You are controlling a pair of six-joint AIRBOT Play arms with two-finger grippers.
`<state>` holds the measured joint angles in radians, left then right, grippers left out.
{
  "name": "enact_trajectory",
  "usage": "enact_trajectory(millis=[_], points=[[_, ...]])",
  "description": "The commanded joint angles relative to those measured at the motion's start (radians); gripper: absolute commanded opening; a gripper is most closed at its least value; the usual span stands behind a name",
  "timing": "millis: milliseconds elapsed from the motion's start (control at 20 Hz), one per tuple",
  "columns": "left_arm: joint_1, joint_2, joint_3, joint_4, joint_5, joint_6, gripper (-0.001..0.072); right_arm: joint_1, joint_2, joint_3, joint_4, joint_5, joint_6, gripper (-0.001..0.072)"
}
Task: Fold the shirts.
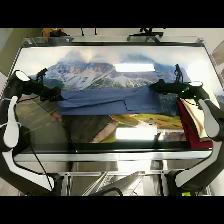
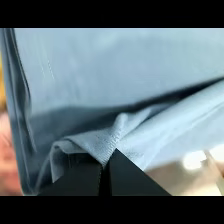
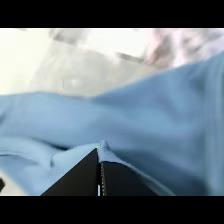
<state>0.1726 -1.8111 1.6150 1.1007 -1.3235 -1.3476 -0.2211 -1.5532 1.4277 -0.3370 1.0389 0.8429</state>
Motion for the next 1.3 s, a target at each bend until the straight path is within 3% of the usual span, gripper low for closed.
enact_trajectory(millis=[0, 100, 150, 200, 250, 300, 400, 500, 900, 950, 1050, 1100, 1150, 1250], points=[[-0.006, -0.131, 0.146, 0.006, -0.013, -0.016, 0.0011, 0.006, -0.116, 0.087, 0.009, -0.041, -0.019, 0.0019], [-0.006, -0.174, 0.206, 0.005, -0.037, -0.016, 0.0013, 0.006, -0.124, 0.090, -0.002, -0.041, -0.058, 0.0028], [-0.006, -0.189, 0.235, 0.005, -0.065, -0.016, 0.0016, 0.004, -0.121, 0.096, -0.016, -0.040, -0.062, 0.0130], [-0.006, -0.204, 0.272, 0.006, -0.110, -0.016, 0.0231, -0.003, -0.117, 0.108, -0.031, -0.029, -0.061, 0.0287], [-0.006, -0.212, 0.301, 0.006, -0.144, -0.028, 0.0674, -0.019, -0.111, 0.132, -0.050, 0.006, -0.056, 0.0384], [-0.004, -0.214, 0.330, 0.006, -0.164, -0.053, 0.0693, -0.037, -0.106, 0.160, -0.068, 0.049, -0.047, 0.0435], [0.004, -0.211, 0.394, 0.005, -0.174, -0.072, 0.0692, -0.073, -0.101, 0.219, -0.146, 0.100, 0.003, 0.0655], [0.004, -0.206, 0.463, -0.006, -0.184, -0.104, 0.0692, -0.106, -0.101, 0.241, -0.219, 0.103, 0.072, 0.0672], [-0.051, -0.109, 0.331, -0.135, -0.096, -0.101, 0.0690, -0.073, -0.203, 0.241, -0.254, 0.200, 0.089, 0.0696], [-0.067, -0.110, 0.331, -0.134, -0.100, -0.100, 0.0530, -0.062, -0.212, 0.241, -0.254, 0.205, 0.089, 0.0695], [-0.100, -0.110, 0.332, -0.135, -0.098, -0.066, 0.0094, -0.047, -0.226, 0.241, -0.254, 0.212, 0.090, 0.0695], [-0.119, -0.110, 0.331, -0.135, -0.098, -0.051, 0.0012, -0.040, -0.226, 0.241, -0.254, 0.216, 0.089, 0.0694], [-0.144, -0.110, 0.331, -0.135, -0.095, -0.051, 0.0012, -0.034, -0.225, 0.241, -0.254, 0.217, 0.090, 0.0664], [-0.199, -0.111, 0.331, -0.135, -0.069, -0.050, 0.0011, -0.025, -0.224, 0.241, -0.254, 0.228, 0.089, 0.0327]])
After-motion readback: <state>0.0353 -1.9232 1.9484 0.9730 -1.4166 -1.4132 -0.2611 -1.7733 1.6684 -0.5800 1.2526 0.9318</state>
